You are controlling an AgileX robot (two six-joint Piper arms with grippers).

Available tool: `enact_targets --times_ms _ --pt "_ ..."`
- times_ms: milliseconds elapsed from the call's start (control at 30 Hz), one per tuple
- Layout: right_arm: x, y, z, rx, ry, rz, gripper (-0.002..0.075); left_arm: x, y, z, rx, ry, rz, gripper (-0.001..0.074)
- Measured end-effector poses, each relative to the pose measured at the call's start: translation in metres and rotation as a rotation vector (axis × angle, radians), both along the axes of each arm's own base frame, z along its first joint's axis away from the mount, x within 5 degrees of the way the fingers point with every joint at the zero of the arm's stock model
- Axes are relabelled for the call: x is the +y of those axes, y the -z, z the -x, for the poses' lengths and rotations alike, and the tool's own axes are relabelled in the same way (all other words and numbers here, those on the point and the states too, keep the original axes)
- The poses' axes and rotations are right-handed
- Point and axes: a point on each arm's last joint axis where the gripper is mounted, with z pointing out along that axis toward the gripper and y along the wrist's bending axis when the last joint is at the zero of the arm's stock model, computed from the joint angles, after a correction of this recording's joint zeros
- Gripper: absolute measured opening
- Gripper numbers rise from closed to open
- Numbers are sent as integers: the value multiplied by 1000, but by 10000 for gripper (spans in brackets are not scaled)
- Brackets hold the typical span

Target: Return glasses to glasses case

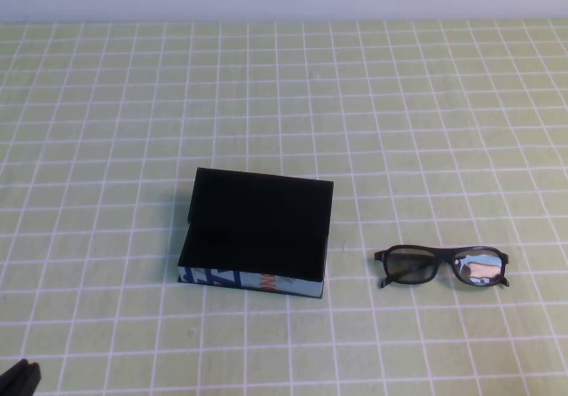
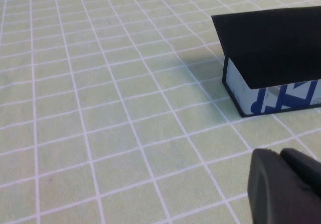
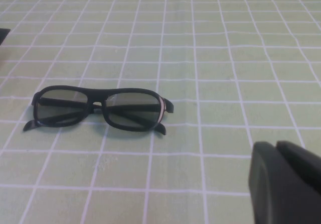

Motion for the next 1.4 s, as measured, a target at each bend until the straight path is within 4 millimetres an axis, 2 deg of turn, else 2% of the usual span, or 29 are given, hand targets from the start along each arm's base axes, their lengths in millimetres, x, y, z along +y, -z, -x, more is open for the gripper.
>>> enact_targets --times_ms 567,733,933,1133,1233,1400 --pt "-1 -3 -1 -39 15 -1 -18 0 0 0 -3 0 -1 -3" --pt "-3 -9 -2 -105 40 -4 -18 0 -3 -1 -37 -5 10 -3" --pt "-10 -28 -4 -306 125 -85 -18 2 -20 -4 -215 -33 64 -3" --pt "-23 -48 0 -534 251 -202 -18 6 -47 -3 -500 -77 155 -3" --pt "-25 -52 1 -577 277 -219 -18 8 -55 0 -592 -91 184 -4" --pt "-25 -52 1 -577 279 -225 -18 9 -56 0 -602 -92 190 -3"
